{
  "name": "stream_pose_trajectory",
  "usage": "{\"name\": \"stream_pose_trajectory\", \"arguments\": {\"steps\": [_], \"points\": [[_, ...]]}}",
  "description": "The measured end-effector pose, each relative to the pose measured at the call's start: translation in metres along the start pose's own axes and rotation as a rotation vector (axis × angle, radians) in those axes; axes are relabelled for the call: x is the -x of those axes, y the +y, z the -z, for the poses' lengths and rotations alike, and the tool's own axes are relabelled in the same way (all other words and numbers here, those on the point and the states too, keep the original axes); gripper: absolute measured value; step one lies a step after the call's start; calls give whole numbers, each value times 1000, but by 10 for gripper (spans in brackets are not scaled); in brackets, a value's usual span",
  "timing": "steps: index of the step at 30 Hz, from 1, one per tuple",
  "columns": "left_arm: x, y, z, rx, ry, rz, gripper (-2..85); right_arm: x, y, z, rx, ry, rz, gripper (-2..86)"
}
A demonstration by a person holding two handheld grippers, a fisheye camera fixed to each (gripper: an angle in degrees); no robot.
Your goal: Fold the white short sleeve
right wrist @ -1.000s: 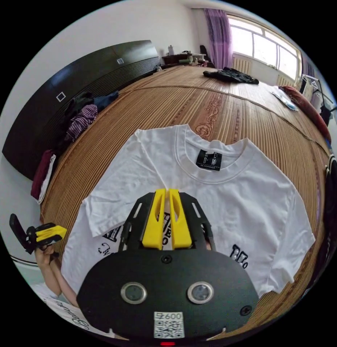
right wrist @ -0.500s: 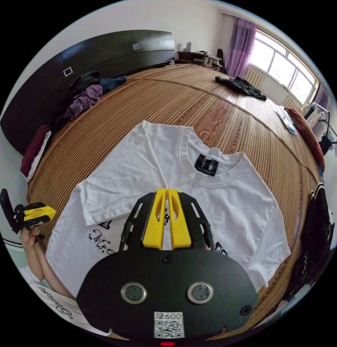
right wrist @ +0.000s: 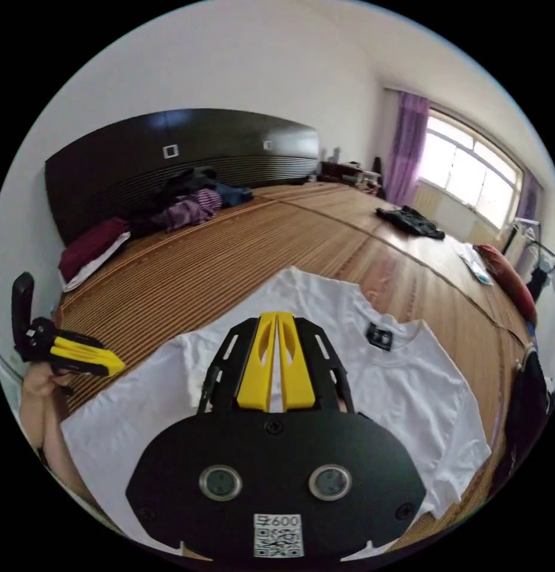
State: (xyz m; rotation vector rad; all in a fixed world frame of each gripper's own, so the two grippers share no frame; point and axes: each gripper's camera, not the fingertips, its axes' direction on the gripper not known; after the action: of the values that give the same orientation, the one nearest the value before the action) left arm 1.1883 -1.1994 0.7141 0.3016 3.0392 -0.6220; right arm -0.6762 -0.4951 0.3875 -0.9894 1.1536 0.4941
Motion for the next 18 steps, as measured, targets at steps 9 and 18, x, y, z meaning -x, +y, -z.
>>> {"name": "stream_pose_trajectory", "arguments": {"steps": [9, 18], "points": [[24, 4, 5, -19, -9, -9, 3, 115, 10, -89, 199, 6, 275, -8], [47, 6, -6, -7, 1, -15, 3, 86, 23, -61, 146, -4, 166, -9]]}}
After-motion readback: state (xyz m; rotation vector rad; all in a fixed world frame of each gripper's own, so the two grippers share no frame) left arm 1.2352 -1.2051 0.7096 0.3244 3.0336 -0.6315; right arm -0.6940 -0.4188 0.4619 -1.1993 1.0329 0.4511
